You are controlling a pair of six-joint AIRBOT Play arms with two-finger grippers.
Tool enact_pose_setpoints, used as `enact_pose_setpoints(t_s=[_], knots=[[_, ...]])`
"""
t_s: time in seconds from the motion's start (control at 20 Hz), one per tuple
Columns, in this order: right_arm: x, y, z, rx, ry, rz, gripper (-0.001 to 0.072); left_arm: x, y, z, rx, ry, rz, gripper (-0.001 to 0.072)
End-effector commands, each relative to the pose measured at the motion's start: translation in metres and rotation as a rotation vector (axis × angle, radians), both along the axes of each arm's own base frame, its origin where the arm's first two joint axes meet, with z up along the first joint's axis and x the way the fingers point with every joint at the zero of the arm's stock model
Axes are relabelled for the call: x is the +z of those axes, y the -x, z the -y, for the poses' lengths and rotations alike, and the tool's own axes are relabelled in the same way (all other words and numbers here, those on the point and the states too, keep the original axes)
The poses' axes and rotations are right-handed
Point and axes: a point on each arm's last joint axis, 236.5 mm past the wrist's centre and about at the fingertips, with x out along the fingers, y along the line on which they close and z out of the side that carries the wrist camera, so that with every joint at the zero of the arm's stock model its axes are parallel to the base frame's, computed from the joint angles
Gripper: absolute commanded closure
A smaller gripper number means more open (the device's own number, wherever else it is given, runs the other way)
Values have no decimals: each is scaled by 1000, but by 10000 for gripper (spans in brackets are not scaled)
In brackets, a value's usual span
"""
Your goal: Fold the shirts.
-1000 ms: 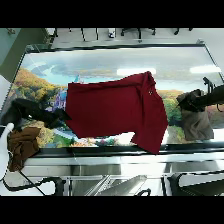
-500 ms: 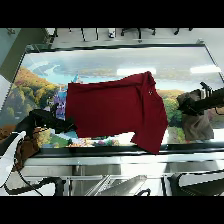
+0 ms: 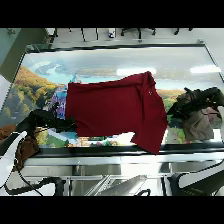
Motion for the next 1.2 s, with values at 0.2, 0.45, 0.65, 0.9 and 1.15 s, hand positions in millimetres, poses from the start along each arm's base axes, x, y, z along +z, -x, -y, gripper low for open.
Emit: enact_pose_setpoints(t_s=[0.2,0.45,0.65,0.9,1.15], knots=[[-4,6,-54,111,-105,-34,509,0,-1,0,-2,0,4,685],[124,-44,-97,91,-311,334,693,112,-42,0,-40,-10,305,686],[394,-37,-93,131,-119,1101,694,409,-24,-21,69,-99,1078,685],[651,123,-104,30,403,1984,694,661,174,-34,244,-392,1871,686],[685,177,-96,-52,607,2122,695,677,179,-33,195,-492,1840,685]])
